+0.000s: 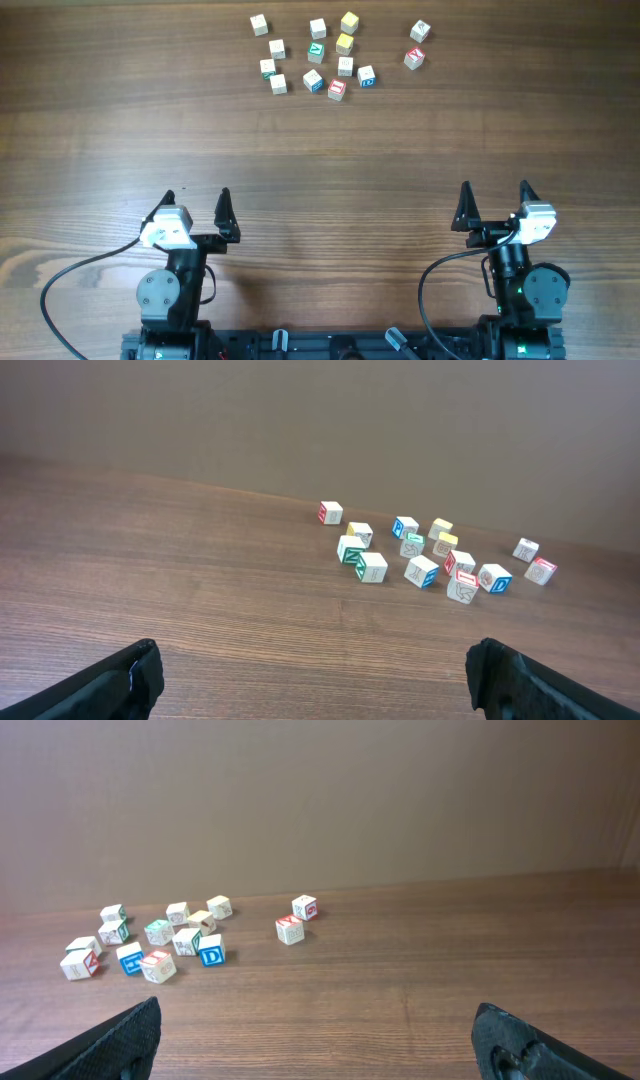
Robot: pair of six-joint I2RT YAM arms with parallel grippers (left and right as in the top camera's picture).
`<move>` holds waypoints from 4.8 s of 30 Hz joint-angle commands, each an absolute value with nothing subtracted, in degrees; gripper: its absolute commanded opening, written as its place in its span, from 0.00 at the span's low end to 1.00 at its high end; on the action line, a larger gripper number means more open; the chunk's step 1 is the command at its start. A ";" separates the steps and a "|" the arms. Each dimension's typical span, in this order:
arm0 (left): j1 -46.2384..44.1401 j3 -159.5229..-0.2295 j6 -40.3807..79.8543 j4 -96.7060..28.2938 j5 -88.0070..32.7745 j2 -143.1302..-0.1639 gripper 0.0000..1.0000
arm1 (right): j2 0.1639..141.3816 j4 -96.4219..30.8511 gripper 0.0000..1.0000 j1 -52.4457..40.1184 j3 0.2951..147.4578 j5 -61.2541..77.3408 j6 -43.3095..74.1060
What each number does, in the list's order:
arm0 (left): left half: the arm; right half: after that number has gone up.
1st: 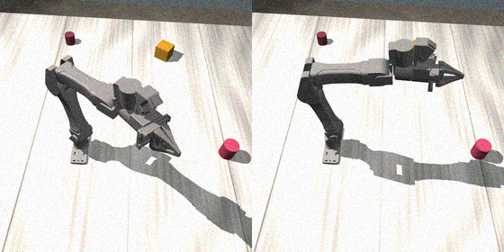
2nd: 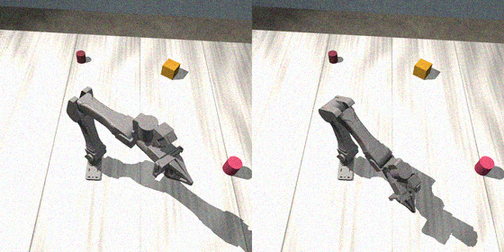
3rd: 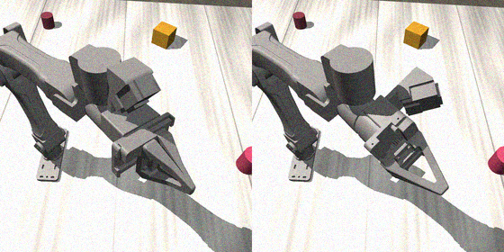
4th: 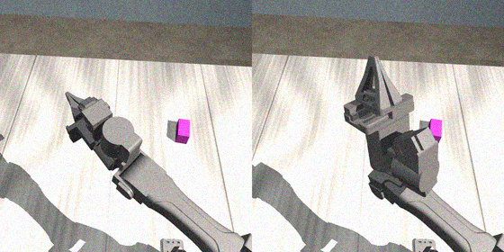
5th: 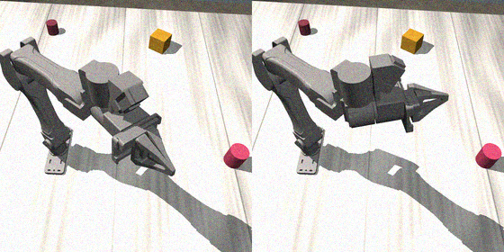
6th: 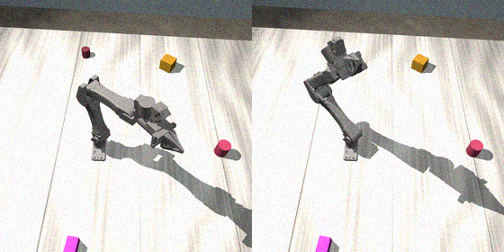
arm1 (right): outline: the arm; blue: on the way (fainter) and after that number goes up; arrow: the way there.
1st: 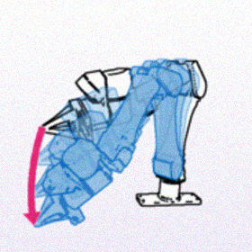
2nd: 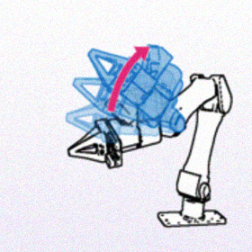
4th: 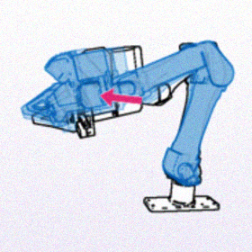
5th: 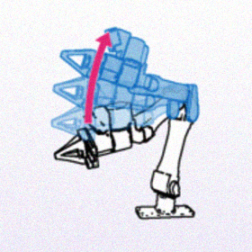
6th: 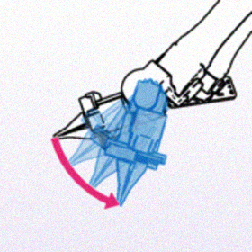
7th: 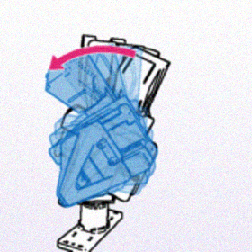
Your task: Form a horizontal line
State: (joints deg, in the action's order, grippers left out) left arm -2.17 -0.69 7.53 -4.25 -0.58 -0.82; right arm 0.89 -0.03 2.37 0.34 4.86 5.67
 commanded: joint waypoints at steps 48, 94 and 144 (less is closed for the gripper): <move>-2.07 -0.32 6.24 -4.32 -1.48 -0.27 1.00 | 0.43 0.12 1.00 2.55 0.32 4.47 4.64; -2.07 -0.32 6.24 -4.32 -1.48 -0.27 1.00 | 0.43 0.12 1.00 2.55 0.32 4.47 4.67; -2.13 -56.73 6.42 -26.74 -12.69 -50.63 1.00 | 0.43 0.12 1.00 2.55 0.32 4.47 4.64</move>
